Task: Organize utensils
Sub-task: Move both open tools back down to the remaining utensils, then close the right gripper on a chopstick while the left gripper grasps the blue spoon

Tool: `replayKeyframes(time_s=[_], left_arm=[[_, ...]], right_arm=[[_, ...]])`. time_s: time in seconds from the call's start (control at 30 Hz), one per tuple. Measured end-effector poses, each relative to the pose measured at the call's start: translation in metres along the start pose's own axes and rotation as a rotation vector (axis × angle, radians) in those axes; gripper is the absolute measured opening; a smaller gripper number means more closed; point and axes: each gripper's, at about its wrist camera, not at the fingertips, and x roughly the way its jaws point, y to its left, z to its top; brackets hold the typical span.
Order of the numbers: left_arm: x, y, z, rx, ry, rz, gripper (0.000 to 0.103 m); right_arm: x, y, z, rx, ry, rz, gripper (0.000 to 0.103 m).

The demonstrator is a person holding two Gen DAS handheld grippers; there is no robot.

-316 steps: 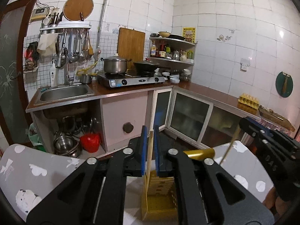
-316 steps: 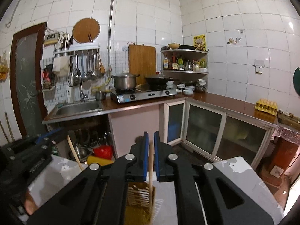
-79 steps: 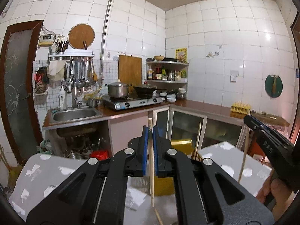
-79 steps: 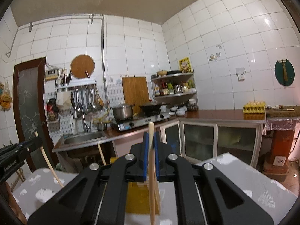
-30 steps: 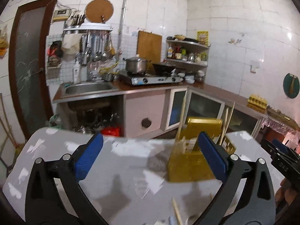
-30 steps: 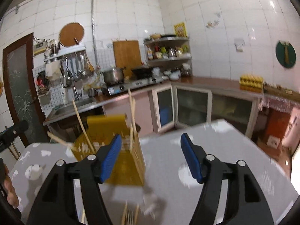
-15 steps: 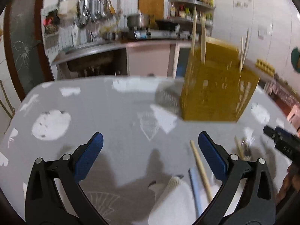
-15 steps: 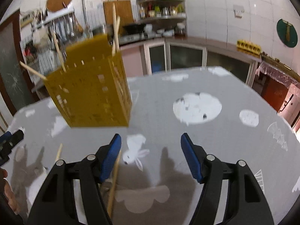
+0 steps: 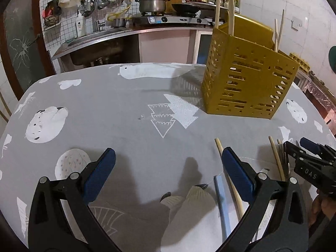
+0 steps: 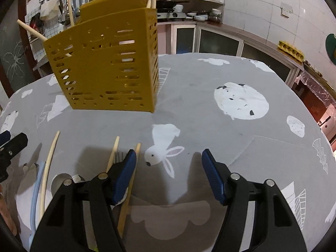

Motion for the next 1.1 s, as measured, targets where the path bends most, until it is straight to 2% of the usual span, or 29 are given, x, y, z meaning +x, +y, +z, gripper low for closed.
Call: replayKeyframes(time_s=[0.23, 0.4, 0.5, 0.57, 0.63, 0.9, 1.0, 1.1], left_arm=[[0.002, -0.004, -0.002, 0.007, 0.005, 0.004, 0.098], [0.003, -0.007, -0.005, 0.018, 0.008, 0.009, 0.098], [0.003, -0.009, -0.008, 0.024, 0.016, 0.009, 0.098], [0.004, -0.011, -0.01, 0.029, 0.028, 0.004, 0.098], [0.005, -0.014, -0.011, 0.037, 0.042, 0.01, 0.098], [0.007, -0.019, -0.019, 0.015, 0.109, -0.039, 0.098], [0.011, -0.021, -0.023, 0.015, 0.143, -0.048, 0.09], [0.013, -0.024, -0.025, 0.036, 0.152, -0.027, 0.086]], right_arm=[[0.0, 0.007, -0.002, 0.019, 0.033, 0.048, 0.048], [-0.002, 0.016, -0.005, -0.01, 0.037, 0.016, 0.043], [-0.004, 0.018, -0.007, -0.015, 0.039, 0.028, 0.031], [-0.005, 0.018, -0.007, -0.01, 0.039, 0.053, 0.013], [-0.006, 0.016, -0.006, -0.011, 0.033, 0.066, 0.008], [-0.01, 0.009, -0.007, -0.01, 0.027, 0.088, 0.003], [-0.009, 0.01, -0.007, -0.009, 0.026, 0.088, 0.004], [-0.009, 0.01, -0.007, -0.002, 0.023, 0.091, 0.004]])
